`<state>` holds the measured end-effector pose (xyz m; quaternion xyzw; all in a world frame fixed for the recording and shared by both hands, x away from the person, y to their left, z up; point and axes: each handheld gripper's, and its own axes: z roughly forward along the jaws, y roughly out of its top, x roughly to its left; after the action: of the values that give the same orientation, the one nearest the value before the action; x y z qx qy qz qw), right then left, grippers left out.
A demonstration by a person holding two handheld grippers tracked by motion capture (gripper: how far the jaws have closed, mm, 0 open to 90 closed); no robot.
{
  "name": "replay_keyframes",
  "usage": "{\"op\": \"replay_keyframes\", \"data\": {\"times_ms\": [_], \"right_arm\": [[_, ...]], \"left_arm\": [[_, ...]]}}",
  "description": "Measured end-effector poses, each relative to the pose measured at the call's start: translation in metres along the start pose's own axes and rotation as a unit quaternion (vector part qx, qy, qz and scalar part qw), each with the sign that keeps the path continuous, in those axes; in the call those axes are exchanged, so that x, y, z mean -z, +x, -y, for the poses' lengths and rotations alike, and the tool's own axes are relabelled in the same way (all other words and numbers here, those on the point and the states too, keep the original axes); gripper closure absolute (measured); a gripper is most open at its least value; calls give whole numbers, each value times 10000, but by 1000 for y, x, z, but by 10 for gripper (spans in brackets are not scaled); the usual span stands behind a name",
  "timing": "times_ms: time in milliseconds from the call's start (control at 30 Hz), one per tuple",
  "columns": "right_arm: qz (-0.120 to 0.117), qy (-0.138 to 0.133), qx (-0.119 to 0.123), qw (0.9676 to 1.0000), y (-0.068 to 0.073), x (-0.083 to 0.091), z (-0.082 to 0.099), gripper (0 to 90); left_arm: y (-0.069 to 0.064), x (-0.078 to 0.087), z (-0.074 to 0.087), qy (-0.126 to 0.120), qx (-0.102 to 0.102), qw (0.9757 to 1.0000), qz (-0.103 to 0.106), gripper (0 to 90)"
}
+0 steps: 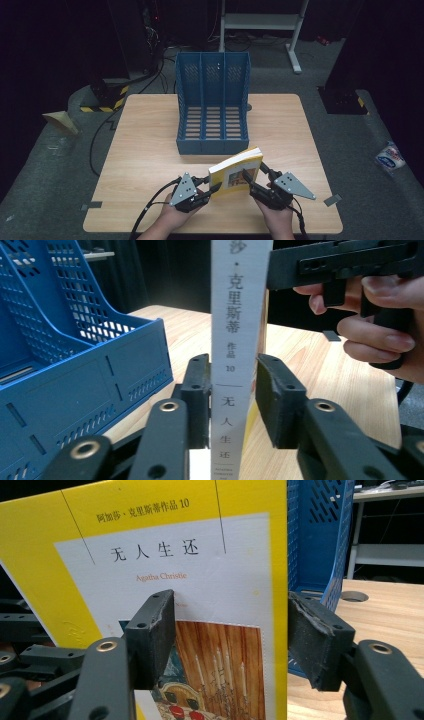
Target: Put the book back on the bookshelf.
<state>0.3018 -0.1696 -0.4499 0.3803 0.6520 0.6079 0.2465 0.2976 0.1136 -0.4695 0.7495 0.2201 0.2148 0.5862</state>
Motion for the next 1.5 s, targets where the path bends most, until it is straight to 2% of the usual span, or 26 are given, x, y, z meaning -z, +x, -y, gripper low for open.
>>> {"op": "replay_keyframes", "data": {"times_ms": [367,500,700,800,867,1067,1200,1267,1367,1500], "right_arm": [[-4,7,-11,10000,0,0,0,382],[-1,9,-30,10000,0,0,0,382],[2,-2,-23,10000,1,0,1,382],[3,2,-50,10000,1,0,1,381],[-2,-1,-53,10000,1,0,1,381],[9,-1,-60,10000,1,0,1,382],[12,-3,-67,10000,2,0,0,382],[14,1,-85,10000,2,-1,0,382],[14,-2,-80,10000,2,-1,0,382],[-3,0,-71,10000,2,-1,0,384]], "left_arm": [[0,2,-7,-90,148,9998,-21,681],[1,5,-11,-224,233,9995,0,681],[2,7,-16,-200,321,9993,15,678],[1,8,-20,-131,203,9997,-77,707],[1,9,-22,-115,132,9998,-61,705],[4,9,-29,-57,214,9997,32,681],[4,11,-32,-43,233,9997,-7,717],[2,12,-33,-3,128,9998,-134,715],[1,12,-34,-58,154,9998,-119,701],[3,15,-37,-293,248,9991,-154,653]]}}
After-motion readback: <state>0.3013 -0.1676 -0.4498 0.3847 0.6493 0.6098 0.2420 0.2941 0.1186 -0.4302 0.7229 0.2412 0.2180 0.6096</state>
